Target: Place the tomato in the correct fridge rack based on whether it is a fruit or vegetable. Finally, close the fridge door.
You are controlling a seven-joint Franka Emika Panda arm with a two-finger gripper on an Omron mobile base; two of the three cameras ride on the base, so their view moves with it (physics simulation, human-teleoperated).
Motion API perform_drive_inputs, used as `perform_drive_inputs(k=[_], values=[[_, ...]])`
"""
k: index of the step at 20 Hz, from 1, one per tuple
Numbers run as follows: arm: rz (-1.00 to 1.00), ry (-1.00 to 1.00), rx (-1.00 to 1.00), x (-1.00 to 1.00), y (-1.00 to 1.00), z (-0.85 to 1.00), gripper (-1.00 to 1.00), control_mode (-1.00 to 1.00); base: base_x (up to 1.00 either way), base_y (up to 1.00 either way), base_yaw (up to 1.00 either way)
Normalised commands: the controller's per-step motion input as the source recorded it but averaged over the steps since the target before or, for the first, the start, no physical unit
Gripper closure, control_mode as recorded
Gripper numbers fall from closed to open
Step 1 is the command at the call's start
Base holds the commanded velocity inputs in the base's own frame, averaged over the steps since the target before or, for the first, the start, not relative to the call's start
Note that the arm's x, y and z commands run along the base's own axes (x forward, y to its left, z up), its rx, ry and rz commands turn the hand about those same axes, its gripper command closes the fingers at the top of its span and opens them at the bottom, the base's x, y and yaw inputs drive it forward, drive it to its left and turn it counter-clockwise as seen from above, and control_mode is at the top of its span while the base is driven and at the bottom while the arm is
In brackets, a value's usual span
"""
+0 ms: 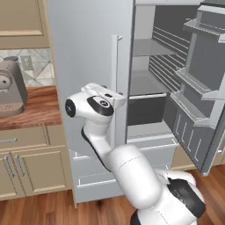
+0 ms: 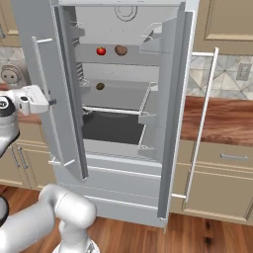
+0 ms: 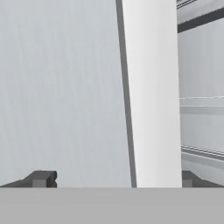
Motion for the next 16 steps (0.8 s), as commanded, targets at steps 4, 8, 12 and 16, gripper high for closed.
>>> perform_drive_inputs(k=[4, 8, 12, 16], values=[[0.10, 0.00, 0.00, 0.27, -0.23, 0.08, -1.00, -1.00, 0.00, 0.00, 0.00], [0.08, 0.00, 0.00, 0.38, -0.09, 0.13, -1.00, -1.00, 0.00, 0.00, 0.00], [0.00, 0.00, 0.00, 0.44, 0.00, 0.26, -1.00, -1.00, 0.00, 0.00, 0.00], [0.00, 0.00, 0.00, 0.56, 0.00, 0.10, -1.00, -1.00, 0.00, 0.00, 0.00]])
